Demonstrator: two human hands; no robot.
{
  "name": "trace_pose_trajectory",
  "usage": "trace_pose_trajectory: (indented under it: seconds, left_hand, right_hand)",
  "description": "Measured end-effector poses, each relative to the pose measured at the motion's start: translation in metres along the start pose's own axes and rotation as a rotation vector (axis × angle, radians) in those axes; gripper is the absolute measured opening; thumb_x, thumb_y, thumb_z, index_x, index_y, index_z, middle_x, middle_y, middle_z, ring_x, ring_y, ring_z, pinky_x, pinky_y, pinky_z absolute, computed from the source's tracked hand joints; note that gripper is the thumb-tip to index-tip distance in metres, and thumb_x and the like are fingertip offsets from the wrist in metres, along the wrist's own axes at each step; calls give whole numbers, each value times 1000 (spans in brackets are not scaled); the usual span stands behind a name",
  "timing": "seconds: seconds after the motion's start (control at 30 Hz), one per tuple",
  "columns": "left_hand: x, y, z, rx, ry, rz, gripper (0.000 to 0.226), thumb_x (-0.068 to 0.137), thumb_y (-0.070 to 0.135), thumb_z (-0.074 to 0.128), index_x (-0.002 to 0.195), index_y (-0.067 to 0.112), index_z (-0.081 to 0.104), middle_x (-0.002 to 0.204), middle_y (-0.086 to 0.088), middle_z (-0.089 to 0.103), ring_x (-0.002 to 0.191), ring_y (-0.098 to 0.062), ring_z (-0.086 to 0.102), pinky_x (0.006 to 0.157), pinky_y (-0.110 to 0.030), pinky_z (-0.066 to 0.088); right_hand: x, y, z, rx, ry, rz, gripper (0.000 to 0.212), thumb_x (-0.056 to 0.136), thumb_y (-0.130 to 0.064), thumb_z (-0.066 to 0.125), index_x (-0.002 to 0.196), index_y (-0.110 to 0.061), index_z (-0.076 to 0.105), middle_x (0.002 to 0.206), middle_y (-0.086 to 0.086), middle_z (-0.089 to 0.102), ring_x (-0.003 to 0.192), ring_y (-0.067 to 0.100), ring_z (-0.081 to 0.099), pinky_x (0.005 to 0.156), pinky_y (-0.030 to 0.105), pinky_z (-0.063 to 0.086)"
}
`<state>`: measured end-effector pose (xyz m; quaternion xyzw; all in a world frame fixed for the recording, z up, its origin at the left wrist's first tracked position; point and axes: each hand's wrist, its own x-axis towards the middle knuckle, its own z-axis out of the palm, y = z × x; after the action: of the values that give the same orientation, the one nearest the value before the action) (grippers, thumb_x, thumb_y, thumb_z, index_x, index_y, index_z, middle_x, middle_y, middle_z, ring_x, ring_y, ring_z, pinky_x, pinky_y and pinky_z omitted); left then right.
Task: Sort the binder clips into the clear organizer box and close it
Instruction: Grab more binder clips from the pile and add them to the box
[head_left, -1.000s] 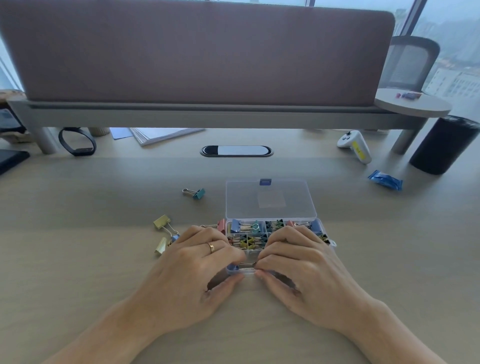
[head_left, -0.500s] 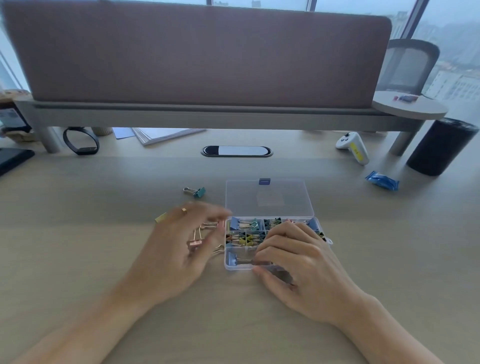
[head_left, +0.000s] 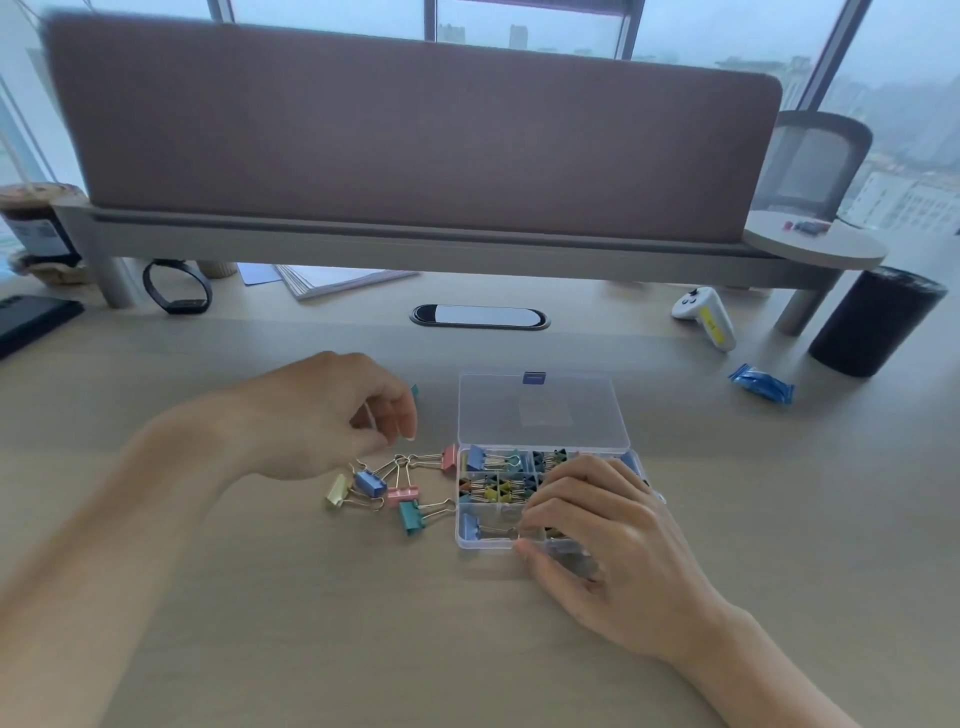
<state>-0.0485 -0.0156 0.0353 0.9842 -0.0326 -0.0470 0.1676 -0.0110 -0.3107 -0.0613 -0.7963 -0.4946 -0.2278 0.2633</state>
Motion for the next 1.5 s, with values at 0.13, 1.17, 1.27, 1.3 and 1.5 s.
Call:
trace_pose_trajectory:
  seconds: [0.13,1.17,1.27,1.3,1.5]
  left_hand:
    - [1,-1,4,60,3,-52,15,88,26,71,88,39,65,88,22,66,78,3,63,64,-16,44]
    - [4,43,35,-367,126,93,19,90,21,75,92,34,61,82,18,71,70,-4,65,55,-14,47]
    - [2,60,39,-790,81,168,29,88,5,77,107,25,68,87,-3,75,78,-17,75,61,-20,56]
    - [3,63,43,-834,81,196,24,88,2,76,104,19,71,87,-5,76,82,-21,77,71,-28,61]
    - [6,62,56,-814,48,191,9,85,7,81,87,15,77,89,-4,80,89,-22,78,92,-48,60]
  right_hand:
    - [0,2,1,2,18,9,14,95,-34,73,88,-23,77,96,-16,73,102,12,65,90,33,52]
    - [-2,7,0,77,119,68,16,98,-30,68,95,-17,77,101,-12,73,101,12,65,86,34,53]
    - [-3,7,-1,132,131,135,23,98,-37,66,104,-17,74,104,-14,70,101,10,64,84,35,53]
    - [-4,6,-1,157,130,162,26,98,-42,66,107,-18,72,103,-15,69,99,8,64,82,34,53]
    - [-4,6,-2,226,194,208,20,102,-31,61,104,-15,72,97,-17,69,89,5,69,77,28,55]
